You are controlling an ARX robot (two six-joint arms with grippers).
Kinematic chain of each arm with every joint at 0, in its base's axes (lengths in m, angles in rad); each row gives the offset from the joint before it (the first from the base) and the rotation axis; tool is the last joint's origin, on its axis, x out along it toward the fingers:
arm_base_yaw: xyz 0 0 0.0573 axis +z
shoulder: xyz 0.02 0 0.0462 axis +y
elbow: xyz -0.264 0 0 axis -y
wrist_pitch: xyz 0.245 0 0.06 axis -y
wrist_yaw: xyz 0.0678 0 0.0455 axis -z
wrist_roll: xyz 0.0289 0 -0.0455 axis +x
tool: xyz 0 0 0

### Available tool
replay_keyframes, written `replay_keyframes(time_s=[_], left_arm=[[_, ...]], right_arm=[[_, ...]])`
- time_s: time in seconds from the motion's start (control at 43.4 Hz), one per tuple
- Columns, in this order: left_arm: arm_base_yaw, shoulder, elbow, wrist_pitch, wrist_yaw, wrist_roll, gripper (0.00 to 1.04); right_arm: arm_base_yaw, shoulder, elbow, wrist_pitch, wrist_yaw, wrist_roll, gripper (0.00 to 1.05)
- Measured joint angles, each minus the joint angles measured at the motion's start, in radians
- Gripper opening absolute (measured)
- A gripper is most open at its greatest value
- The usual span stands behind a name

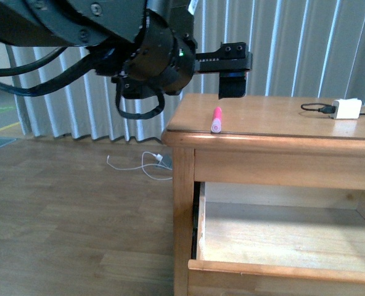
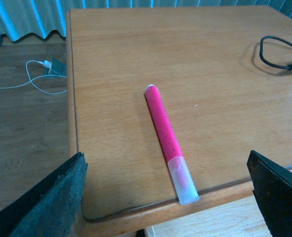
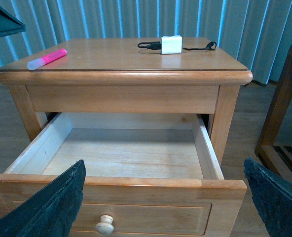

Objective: Place pink marker in drawer with both arms

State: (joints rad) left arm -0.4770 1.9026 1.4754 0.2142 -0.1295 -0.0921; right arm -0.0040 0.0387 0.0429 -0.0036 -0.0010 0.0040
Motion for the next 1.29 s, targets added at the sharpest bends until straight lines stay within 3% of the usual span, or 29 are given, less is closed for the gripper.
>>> replay_keyframes(time_s=[0.3, 0.922, 1.291], left_arm=[[-0.022, 0.19, 0.183, -0.078, -0.046, -0.01, 0.99], [-0.031, 0.296, 0.349, -0.187, -0.07, 0.006, 0.99], [-0.034, 0.305, 0.371, -0.218, -0.066, 0.038, 0.43]], right_arm=[[0.0, 0.0, 0.0, 0.0, 0.0, 0.0, 0.96], [0.0, 0.0, 0.0, 0.0, 0.0, 0.0, 0.96], [0.0, 0.0, 0.0, 0.0, 0.0, 0.0, 0.96]])
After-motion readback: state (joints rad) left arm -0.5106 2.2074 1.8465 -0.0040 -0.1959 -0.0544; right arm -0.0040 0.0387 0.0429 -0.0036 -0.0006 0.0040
